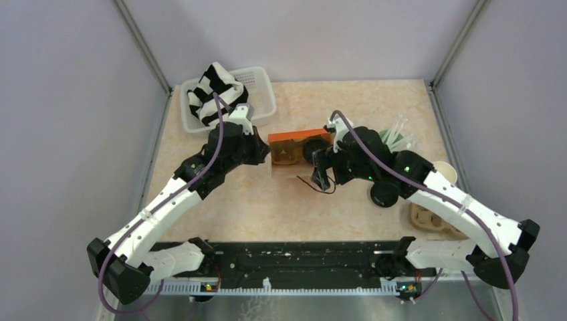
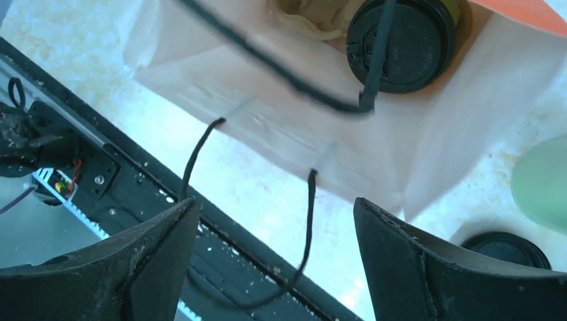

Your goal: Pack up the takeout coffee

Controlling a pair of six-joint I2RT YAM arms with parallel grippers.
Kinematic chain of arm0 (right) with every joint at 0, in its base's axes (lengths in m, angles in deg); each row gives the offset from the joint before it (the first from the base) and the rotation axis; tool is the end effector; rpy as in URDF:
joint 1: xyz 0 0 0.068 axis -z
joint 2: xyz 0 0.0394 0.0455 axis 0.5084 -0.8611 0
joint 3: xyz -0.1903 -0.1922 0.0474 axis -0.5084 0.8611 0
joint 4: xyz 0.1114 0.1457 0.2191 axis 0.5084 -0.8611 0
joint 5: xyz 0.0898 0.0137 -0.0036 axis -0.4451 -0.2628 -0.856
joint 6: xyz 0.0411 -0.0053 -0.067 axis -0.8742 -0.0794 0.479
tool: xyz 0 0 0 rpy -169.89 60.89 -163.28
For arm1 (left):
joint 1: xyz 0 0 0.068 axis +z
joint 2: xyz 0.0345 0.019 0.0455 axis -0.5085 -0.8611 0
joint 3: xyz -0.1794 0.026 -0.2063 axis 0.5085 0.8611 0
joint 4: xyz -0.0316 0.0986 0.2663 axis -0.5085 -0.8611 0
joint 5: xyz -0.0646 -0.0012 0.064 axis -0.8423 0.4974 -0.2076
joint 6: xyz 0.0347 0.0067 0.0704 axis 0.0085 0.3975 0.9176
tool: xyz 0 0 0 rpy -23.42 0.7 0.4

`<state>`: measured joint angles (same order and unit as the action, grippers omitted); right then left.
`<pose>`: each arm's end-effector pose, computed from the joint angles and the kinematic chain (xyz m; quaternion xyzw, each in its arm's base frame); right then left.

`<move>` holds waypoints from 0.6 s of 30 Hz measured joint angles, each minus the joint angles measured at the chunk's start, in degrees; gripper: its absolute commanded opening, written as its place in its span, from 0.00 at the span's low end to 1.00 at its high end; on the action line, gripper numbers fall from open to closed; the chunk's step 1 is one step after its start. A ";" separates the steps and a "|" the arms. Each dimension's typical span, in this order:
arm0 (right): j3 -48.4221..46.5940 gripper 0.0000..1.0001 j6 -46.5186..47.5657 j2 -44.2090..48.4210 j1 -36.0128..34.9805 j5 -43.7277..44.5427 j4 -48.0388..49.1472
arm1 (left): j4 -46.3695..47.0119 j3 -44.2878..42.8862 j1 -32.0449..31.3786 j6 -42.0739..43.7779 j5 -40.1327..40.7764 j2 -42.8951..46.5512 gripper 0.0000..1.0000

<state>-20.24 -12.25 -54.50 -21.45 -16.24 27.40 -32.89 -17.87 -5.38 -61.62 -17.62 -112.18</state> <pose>0.1789 0.2180 0.3525 -0.2300 0.8679 0.2185 0.3823 0.2380 -0.1687 0.3435 0.0434 0.8431 -0.2684 0.4639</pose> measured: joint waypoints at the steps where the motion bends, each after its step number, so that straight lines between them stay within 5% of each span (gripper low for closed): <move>1: -1.31 0.81 0.04 0.48 -0.02 -0.39 -2.10 | 0.02 -0.13 0.00 0.02 0.04 -0.17 0.00; 4: -4.98 0.74 0.04 3.06 -0.07 0.96 -7.06 | -0.09 -0.37 0.00 0.28 0.02 -0.42 0.00; 8: -7.76 0.49 2.14 11.21 -0.11 5.64 -7.87 | -0.28 -0.52 0.00 0.83 -0.02 -0.39 0.00; 14: -7.91 0.47 13.44 23.43 -0.11 4.68 -2.56 | -0.28 -0.52 0.00 1.49 -0.39 -0.39 0.00; 18: -8.72 0.47 26.25 19.69 -0.11 -3.69 -3.74 | -0.31 -0.52 0.00 1.55 -0.90 -0.39 0.00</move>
<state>-28.97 14.00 -34.81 -21.56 -19.94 23.67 -33.19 -18.39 -5.38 -60.07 -18.52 -112.57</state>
